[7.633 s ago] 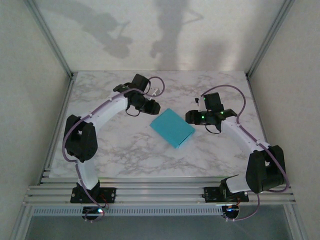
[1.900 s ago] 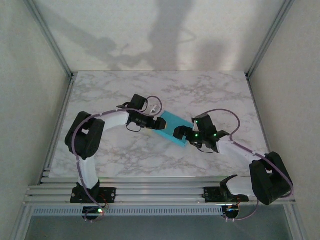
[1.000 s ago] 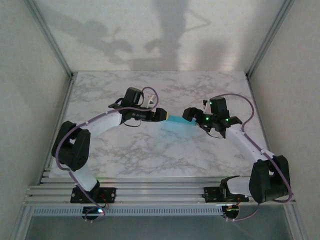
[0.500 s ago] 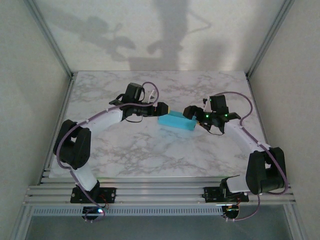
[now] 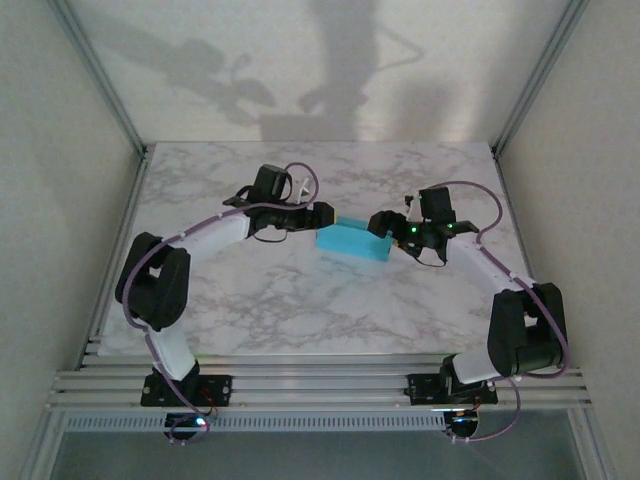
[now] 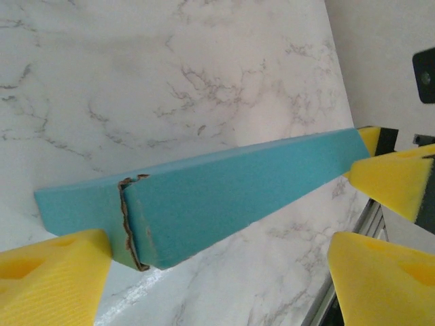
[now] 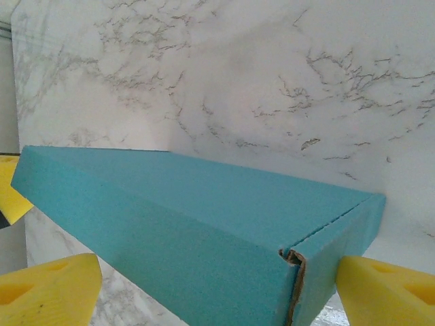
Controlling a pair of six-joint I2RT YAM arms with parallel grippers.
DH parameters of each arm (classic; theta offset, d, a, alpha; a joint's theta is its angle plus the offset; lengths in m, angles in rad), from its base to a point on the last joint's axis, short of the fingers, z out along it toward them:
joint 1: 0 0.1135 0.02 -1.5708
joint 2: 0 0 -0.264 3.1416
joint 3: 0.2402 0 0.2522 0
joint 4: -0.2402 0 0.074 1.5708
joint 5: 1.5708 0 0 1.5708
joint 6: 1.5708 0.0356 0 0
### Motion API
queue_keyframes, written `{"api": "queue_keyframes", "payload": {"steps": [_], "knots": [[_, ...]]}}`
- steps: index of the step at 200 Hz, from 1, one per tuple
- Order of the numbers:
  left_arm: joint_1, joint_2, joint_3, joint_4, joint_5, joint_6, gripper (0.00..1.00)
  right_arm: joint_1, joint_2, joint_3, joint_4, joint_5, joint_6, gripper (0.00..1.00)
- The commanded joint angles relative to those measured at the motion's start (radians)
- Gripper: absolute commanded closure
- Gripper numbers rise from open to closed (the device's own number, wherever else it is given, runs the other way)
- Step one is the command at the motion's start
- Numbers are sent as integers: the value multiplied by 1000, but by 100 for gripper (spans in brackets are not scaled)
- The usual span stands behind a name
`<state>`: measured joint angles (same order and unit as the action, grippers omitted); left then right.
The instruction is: Fold the paper box
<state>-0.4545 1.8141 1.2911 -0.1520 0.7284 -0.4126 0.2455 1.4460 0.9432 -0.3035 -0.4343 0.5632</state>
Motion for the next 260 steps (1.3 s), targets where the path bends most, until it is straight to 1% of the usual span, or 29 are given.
{"api": "queue_keyframes", "payload": {"steps": [1,38,62,88,135,164,196,227,246,260], "knots": [[-2,35,27,-29,-4,-1,19,6,26,25,-13,-4,-22,12],[-2,49,33,-44,-12,5,21,5,39,26,-19,4,-28,19],[1,57,31,-59,-17,10,27,6,48,25,-22,6,-32,23],[2,66,30,-66,-24,10,27,5,48,20,-23,5,-33,27],[5,74,36,-72,-27,2,27,5,50,22,-33,8,-39,30],[7,80,32,-76,-27,0,32,5,45,24,-37,7,-43,31],[6,71,30,-78,-23,3,32,5,24,35,-54,24,-61,34],[8,32,34,-80,-14,12,22,5,27,48,-73,24,-78,33],[17,5,37,-84,-28,21,16,5,27,46,-73,23,-81,31],[26,-12,34,-84,-35,28,11,5,23,43,-67,21,-86,27]]}}
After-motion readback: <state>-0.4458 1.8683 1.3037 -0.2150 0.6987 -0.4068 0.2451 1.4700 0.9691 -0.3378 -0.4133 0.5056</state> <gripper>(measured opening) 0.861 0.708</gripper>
